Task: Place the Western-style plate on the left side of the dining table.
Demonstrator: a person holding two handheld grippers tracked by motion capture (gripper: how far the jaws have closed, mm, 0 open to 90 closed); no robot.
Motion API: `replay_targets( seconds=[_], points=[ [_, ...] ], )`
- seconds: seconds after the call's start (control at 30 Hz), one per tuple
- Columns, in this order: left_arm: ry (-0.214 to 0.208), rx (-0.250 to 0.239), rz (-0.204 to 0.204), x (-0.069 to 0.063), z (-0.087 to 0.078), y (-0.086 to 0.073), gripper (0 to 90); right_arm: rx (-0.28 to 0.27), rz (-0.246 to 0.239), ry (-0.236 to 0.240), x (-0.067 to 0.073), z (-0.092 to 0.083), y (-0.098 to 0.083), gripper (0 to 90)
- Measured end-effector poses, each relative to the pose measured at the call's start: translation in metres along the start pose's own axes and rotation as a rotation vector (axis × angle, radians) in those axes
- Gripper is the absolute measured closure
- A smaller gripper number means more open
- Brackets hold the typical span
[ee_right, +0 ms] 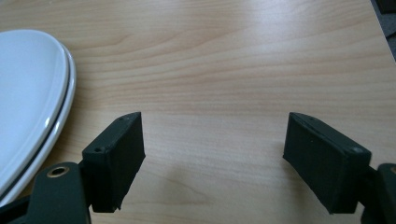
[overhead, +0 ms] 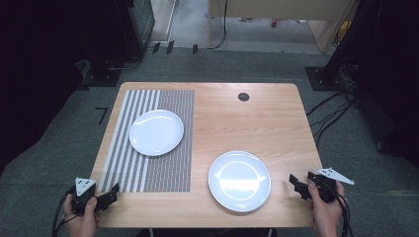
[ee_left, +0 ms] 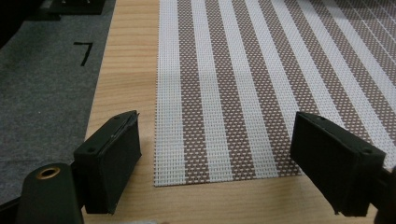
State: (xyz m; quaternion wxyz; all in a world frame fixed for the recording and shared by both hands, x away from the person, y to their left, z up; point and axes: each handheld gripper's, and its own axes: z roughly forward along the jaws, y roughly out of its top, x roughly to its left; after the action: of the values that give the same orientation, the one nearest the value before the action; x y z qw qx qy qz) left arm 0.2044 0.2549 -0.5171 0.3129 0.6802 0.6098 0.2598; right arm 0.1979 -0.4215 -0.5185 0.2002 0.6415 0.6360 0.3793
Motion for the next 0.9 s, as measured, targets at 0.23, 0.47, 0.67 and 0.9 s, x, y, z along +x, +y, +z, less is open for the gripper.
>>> replay_targets(
  seconds=[0.23, 0.47, 0.67, 0.9],
  points=[
    [0.010, -0.003, 0.014, -0.001, -0.001, -0.003, 16.3, 0.004, -0.003, -0.023, -0.004, -0.003, -0.006, 20.2],
    [0.011, -0.017, 0.015, -0.001, -0.001, -0.005, 16.2, 0.004, -0.070, -0.069, 0.001, -0.003, -0.010, 19.8],
    [0.010, -0.028, 0.017, 0.000, -0.001, -0.006, 15.9, 0.032, -0.155, -0.126, 0.010, -0.003, -0.015, 17.7],
    [0.008, -0.035, 0.023, 0.000, 0.000, -0.007, 14.4, 0.034, -0.158, -0.130, 0.011, -0.003, -0.015, 17.2]
  ],
)
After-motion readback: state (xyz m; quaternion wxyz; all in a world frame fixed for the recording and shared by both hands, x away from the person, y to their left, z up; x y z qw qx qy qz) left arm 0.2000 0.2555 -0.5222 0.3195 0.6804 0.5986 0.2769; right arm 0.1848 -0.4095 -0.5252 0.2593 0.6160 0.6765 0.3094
